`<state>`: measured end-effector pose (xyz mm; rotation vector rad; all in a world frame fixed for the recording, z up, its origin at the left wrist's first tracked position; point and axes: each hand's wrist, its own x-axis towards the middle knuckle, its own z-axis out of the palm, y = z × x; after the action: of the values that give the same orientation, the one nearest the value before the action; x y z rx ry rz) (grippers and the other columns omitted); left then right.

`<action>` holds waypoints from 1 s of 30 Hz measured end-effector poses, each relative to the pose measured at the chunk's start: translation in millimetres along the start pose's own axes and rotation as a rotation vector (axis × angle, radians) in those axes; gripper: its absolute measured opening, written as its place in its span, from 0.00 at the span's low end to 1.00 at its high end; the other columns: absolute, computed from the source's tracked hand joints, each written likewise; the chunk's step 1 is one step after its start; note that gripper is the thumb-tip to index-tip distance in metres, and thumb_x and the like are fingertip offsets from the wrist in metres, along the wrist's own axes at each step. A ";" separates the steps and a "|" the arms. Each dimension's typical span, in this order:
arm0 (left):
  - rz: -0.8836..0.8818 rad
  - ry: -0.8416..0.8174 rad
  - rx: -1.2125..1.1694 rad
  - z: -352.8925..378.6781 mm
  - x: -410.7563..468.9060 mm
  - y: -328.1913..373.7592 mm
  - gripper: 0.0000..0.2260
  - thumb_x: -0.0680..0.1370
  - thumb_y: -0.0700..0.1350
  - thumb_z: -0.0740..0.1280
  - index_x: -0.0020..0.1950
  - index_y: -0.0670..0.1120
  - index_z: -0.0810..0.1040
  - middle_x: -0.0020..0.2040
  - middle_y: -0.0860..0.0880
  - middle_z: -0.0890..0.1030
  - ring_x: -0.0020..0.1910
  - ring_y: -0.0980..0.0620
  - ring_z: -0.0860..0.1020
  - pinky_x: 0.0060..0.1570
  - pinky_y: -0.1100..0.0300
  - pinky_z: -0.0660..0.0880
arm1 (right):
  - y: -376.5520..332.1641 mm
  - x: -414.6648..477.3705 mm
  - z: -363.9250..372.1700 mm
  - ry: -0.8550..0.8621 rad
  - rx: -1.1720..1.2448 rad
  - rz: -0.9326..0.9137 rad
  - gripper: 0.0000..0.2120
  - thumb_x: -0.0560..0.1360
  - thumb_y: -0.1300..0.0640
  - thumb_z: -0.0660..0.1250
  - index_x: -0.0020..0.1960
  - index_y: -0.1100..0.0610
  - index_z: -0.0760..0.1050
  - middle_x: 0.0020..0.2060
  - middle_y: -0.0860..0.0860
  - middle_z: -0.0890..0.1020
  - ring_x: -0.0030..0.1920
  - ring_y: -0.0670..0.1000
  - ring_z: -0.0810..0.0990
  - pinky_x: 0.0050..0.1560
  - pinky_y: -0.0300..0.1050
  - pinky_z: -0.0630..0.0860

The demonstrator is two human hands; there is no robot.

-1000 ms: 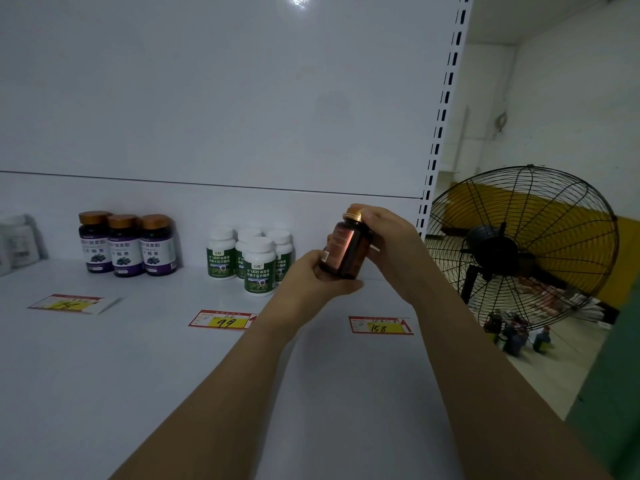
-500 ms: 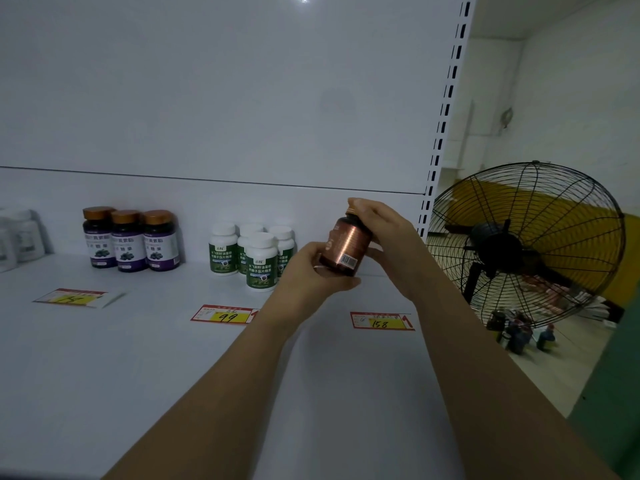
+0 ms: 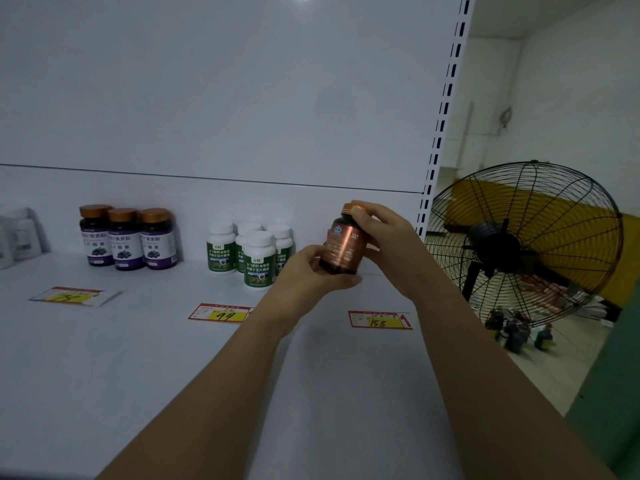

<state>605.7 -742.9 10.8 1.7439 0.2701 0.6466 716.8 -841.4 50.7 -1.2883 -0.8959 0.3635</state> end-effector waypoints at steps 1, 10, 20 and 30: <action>-0.003 0.003 0.003 -0.1 0.3 -1.2 0.24 0.66 0.43 0.77 0.61 0.45 0.75 0.51 0.48 0.82 0.48 0.53 0.81 0.49 0.64 0.75 | 0.7 0.4 -0.6 0.006 0.007 0.005 0.16 0.78 0.54 0.64 0.65 0.57 0.74 0.58 0.55 0.79 0.58 0.53 0.79 0.53 0.46 0.78; 0.073 0.049 -0.056 -3.8 2.1 -0.6 0.19 0.69 0.37 0.75 0.58 0.44 0.78 0.50 0.48 0.84 0.50 0.54 0.81 0.45 0.72 0.76 | -3.9 -0.8 2.7 -0.076 0.016 -0.055 0.18 0.75 0.60 0.68 0.65 0.57 0.73 0.58 0.52 0.80 0.59 0.50 0.79 0.59 0.44 0.77; 0.287 0.296 -0.152 -13.3 1.5 1.0 0.25 0.68 0.25 0.69 0.61 0.45 0.74 0.56 0.49 0.79 0.54 0.57 0.78 0.51 0.67 0.77 | -14.6 -16.5 20.7 -0.336 -0.224 -0.262 0.26 0.64 0.76 0.73 0.57 0.61 0.71 0.55 0.50 0.78 0.58 0.47 0.77 0.60 0.45 0.76; 0.009 -0.137 -0.171 -8.0 -5.9 14.9 0.16 0.69 0.41 0.73 0.57 0.44 0.79 0.51 0.46 0.84 0.53 0.49 0.81 0.57 0.57 0.75 | -15.4 -13.5 7.4 -0.009 -0.036 -0.148 0.14 0.73 0.55 0.70 0.57 0.57 0.79 0.52 0.53 0.84 0.55 0.51 0.82 0.56 0.47 0.79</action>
<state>594.1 -743.5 24.5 1.6167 0.1088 0.5377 699.2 -850.1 60.1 -1.2459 -1.0029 0.2383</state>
